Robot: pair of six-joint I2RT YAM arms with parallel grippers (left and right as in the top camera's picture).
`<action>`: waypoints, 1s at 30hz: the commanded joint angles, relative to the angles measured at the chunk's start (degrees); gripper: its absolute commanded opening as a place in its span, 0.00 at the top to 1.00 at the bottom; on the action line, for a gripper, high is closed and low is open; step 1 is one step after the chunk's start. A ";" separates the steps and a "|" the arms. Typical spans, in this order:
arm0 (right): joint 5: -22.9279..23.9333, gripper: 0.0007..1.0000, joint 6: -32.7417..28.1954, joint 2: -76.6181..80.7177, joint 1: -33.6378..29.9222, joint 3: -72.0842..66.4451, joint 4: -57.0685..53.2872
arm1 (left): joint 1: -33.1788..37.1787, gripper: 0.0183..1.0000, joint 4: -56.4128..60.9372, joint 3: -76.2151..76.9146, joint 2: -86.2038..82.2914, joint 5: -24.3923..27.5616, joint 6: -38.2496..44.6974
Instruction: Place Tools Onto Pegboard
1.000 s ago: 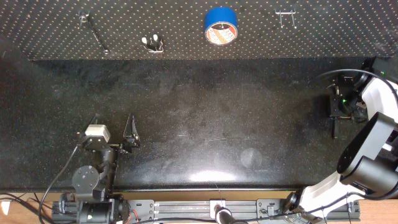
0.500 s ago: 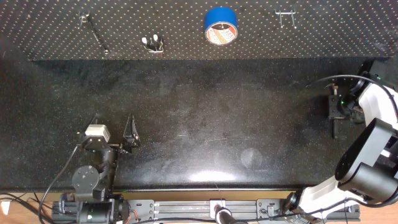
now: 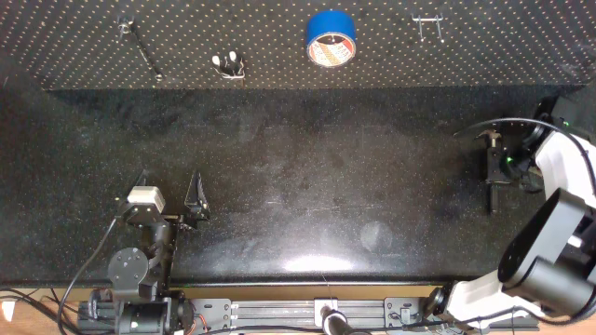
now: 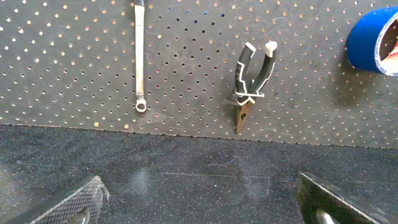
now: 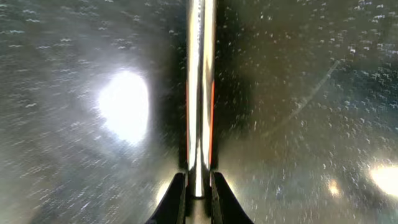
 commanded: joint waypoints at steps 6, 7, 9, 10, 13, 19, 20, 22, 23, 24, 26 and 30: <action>-2.49 0.93 6.27 -19.98 0.39 -0.96 -0.68 | 0.24 0.00 -0.48 -0.09 -0.48 -0.81 -0.15; -2.49 0.93 6.54 -21.68 0.39 -1.51 -0.57 | 0.24 0.00 -0.46 -0.09 -0.46 -0.81 -0.15; -2.71 0.93 6.95 -24.22 0.79 -2.43 -0.02 | 0.24 0.00 -0.46 -0.09 -0.48 -0.81 -0.15; -2.71 0.93 7.13 -25.75 1.33 -2.89 0.28 | 0.24 0.00 -0.46 -0.09 -0.46 -0.81 -0.15; -3.02 0.93 8.68 -30.58 3.61 -5.25 2.91 | 0.24 0.00 -0.46 -0.09 -0.46 -0.81 -0.15; -4.39 0.93 12.98 -45.48 9.11 -19.32 19.06 | 0.24 0.00 -0.48 -0.09 -0.46 -0.81 -0.15; -4.39 0.92 13.31 -47.28 9.88 -20.83 21.22 | 0.24 0.00 -0.46 -0.09 -0.46 -0.81 -0.15; -4.39 0.93 14.58 -51.47 11.82 -23.34 25.68 | 0.24 0.00 -0.46 -0.09 -0.48 -0.81 -0.15; -4.39 0.93 14.67 -52.76 12.55 -23.76 26.58 | 0.24 0.00 -0.48 -0.09 -0.46 -0.81 -0.15; -4.37 0.93 14.67 -53.99 13.35 -23.89 27.08 | 0.24 0.00 -0.46 -0.09 -0.48 -0.81 -0.15; -4.37 0.93 14.67 -56.28 15.23 -23.91 28.13 | 0.24 0.00 -0.48 -0.09 -0.48 -0.81 -0.15; -4.37 0.93 14.67 -58.21 20.06 -23.91 31.47 | 0.24 0.00 -0.46 -0.09 -0.48 -0.81 -0.15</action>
